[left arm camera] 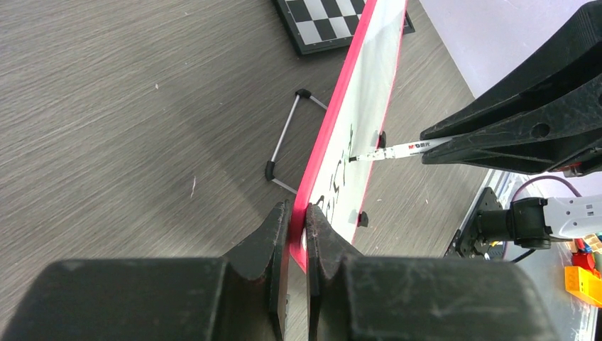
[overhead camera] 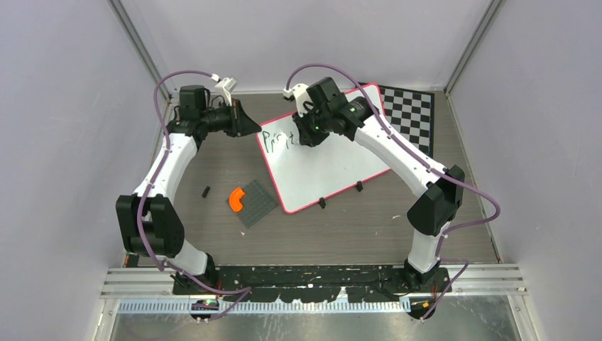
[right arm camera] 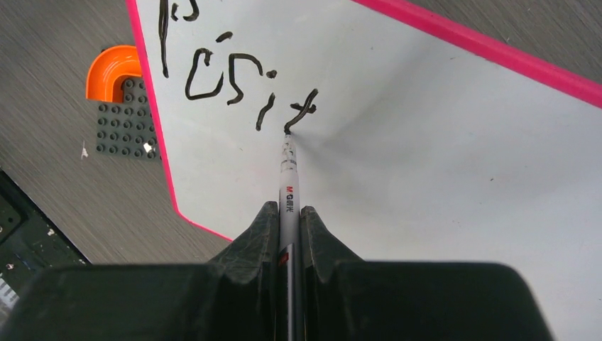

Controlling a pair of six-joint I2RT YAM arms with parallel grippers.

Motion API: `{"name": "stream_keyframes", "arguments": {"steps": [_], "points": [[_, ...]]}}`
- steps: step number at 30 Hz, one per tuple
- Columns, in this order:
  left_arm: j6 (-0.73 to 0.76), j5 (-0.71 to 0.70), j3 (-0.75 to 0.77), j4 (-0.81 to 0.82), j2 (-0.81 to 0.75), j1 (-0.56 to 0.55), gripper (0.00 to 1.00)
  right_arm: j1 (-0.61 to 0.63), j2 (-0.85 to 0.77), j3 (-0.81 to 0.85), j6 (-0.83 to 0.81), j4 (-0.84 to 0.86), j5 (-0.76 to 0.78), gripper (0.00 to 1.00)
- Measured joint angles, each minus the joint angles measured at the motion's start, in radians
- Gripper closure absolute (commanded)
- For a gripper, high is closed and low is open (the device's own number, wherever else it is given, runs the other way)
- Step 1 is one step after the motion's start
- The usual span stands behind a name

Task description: Write a sentence on the whiteboard

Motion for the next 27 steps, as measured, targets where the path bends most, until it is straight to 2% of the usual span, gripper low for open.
{"name": "stream_keyframes", "arguments": {"steps": [10, 27], "points": [[0.0, 0.004, 0.0, 0.0, 0.0, 0.0, 1.0, 0.0, -0.009, -0.008, -0.018, -0.01, 0.023, 1.0], [0.0, 0.011, 0.001, -0.002, 0.0, -0.001, 1.0, -0.005, -0.008, 0.092, -0.049, -0.036, 0.072, 1.0]]}}
